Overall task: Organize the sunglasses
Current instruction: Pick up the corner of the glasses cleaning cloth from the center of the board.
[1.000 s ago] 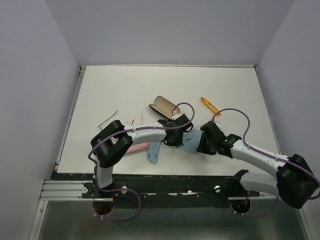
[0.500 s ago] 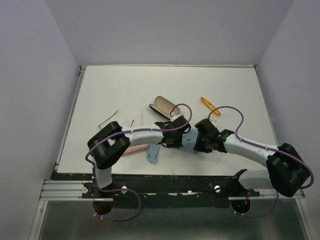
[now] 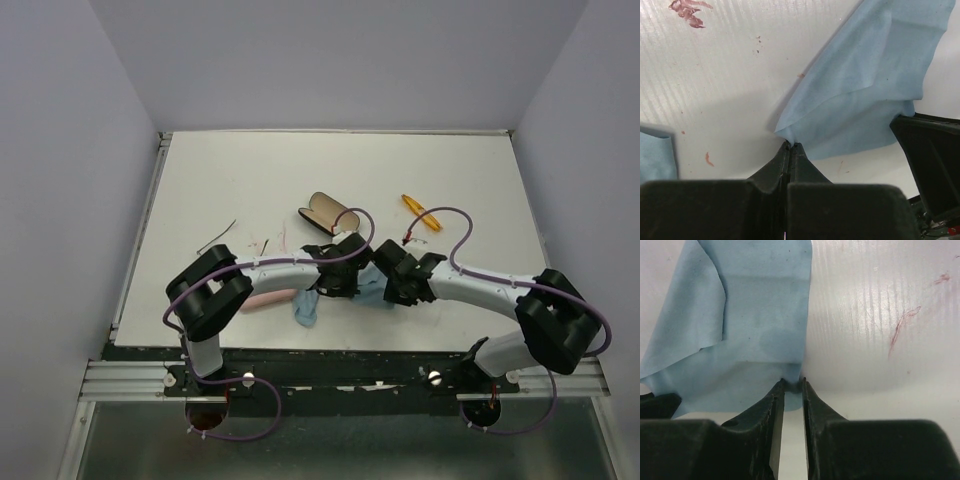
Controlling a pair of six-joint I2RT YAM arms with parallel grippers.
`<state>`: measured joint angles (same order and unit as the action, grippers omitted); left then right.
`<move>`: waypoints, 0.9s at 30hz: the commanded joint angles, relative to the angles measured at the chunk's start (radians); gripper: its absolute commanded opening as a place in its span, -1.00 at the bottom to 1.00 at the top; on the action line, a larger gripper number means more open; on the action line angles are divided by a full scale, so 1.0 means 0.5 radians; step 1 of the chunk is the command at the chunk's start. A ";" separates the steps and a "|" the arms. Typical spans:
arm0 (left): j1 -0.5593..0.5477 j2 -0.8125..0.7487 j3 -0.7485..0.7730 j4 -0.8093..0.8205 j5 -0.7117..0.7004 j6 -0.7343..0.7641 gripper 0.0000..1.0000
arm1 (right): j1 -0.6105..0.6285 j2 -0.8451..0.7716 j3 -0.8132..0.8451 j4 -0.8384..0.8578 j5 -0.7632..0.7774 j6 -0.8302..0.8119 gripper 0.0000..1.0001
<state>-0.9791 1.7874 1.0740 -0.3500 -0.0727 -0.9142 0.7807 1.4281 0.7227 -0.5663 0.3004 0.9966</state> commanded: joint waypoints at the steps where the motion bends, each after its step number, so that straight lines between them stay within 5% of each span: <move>1: -0.039 -0.034 -0.016 0.059 0.004 -0.025 -1.00 | 0.153 0.141 -0.065 -0.165 0.151 0.139 -0.45; 12: -0.039 -0.062 -0.092 0.191 0.081 -0.052 -1.00 | 0.258 0.117 -0.163 0.056 -0.006 0.194 -0.47; 20: -0.039 -0.120 -0.181 0.252 0.096 -0.068 -1.00 | 0.255 0.071 -0.215 0.059 0.111 0.265 -0.98; 27: -0.039 -0.337 -0.341 0.476 0.145 0.040 -1.00 | 0.258 -0.291 -0.212 0.129 0.059 0.063 -0.99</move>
<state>-0.9905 1.7214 0.9565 -0.2016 -0.0315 -0.9318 0.9020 1.3605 0.6434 -0.4603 0.3668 1.0824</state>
